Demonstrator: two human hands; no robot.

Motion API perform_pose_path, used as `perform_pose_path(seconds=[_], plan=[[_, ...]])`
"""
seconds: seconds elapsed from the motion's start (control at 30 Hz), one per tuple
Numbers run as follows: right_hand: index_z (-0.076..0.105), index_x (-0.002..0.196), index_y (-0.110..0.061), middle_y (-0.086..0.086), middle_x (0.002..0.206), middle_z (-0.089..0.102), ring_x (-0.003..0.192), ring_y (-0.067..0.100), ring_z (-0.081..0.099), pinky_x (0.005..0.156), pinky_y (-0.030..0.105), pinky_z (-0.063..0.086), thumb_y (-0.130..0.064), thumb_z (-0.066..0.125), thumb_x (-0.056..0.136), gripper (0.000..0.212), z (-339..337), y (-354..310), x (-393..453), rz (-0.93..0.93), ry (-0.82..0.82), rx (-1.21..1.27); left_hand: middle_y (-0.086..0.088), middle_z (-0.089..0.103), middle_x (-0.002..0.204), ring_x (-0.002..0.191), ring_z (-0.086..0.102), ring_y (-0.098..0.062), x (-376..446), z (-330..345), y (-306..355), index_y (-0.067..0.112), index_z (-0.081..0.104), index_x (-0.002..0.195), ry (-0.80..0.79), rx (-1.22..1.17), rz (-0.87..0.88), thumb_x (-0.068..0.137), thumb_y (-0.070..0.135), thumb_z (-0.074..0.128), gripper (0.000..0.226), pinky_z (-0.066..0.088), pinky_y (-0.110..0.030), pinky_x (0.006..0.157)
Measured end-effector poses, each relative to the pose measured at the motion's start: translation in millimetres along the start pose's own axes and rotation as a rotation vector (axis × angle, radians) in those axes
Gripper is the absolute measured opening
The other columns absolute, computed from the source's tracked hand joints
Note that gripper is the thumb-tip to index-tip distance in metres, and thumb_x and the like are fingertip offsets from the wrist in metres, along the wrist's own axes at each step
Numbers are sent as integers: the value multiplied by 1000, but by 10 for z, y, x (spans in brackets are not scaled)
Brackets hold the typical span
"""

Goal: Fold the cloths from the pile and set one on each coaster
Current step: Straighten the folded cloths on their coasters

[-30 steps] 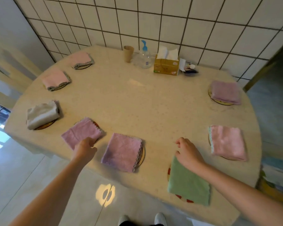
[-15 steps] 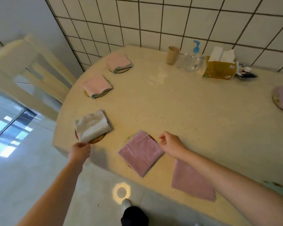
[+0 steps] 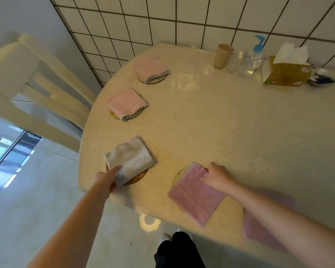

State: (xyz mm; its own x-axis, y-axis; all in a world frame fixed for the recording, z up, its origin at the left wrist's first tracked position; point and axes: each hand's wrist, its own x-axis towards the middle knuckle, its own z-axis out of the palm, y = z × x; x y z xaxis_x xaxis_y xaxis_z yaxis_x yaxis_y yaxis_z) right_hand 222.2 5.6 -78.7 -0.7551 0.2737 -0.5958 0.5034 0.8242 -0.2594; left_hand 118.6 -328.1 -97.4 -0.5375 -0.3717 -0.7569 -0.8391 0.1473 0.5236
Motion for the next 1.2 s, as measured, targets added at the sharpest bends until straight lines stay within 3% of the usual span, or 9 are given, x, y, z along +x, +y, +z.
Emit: perform_pose_path(seconds=[0.13,0.3,0.43,0.6,0.7,0.83,0.93,1.03,1.2], plan=[[49,77,-20,5,90,62,83,21,59,54,25,38,-40,65,78,26,-34,-45,40,19,-155,142,-13,57,105,100,58,-31,21,66,97,6,49,111,-21,-21,-8,66,39,83,65,55,-42,85],[46,71,-23,-6,71,49,65,8,49,54,22,36,-19,64,81,21,-89,35,100,-52,-261,399,-15,60,116,100,59,-33,9,73,204,-1,52,124,-130,-185,37,78,18,77,56,52,-42,83],[61,94,-17,6,98,68,89,18,66,78,34,54,-8,61,88,11,-31,126,-16,73,-284,899,-17,57,127,109,56,-34,25,-21,236,4,47,134,-283,-211,162,88,9,64,50,49,-46,86],[63,104,-15,11,96,71,84,25,67,67,33,52,-4,53,92,20,134,211,-238,295,-181,1356,-13,64,118,109,59,-32,-21,-171,334,11,54,127,-556,-188,201,92,10,56,35,50,-45,87],[62,109,-12,14,97,69,83,29,64,69,35,50,-5,51,92,21,313,240,-333,407,-125,1319,-17,65,115,107,61,-35,52,-242,425,8,55,124,-658,-25,215,91,9,55,33,53,-44,80],[60,113,-4,19,98,66,82,30,62,68,35,49,-8,53,92,23,457,195,-377,513,24,1259,-20,65,109,97,62,-36,219,-289,479,-1,55,123,-593,227,299,90,6,58,34,53,-41,73],[58,118,-2,18,104,65,94,32,63,82,42,53,-15,55,92,29,505,137,-393,532,105,1186,-20,64,110,93,62,-34,270,-313,507,3,57,117,-591,260,323,91,5,57,26,53,-40,68],[55,120,-8,14,111,62,101,31,60,79,36,49,-25,54,94,31,541,94,-442,509,144,1029,-17,63,109,94,61,-32,291,-349,505,7,56,117,-602,268,348,91,5,57,26,53,-40,70],[58,106,-12,7,100,66,86,21,60,71,30,45,-32,57,90,26,622,116,-491,386,282,661,-18,64,108,96,60,-35,385,-386,505,4,59,114,-518,259,348,90,8,59,24,51,-48,83]])
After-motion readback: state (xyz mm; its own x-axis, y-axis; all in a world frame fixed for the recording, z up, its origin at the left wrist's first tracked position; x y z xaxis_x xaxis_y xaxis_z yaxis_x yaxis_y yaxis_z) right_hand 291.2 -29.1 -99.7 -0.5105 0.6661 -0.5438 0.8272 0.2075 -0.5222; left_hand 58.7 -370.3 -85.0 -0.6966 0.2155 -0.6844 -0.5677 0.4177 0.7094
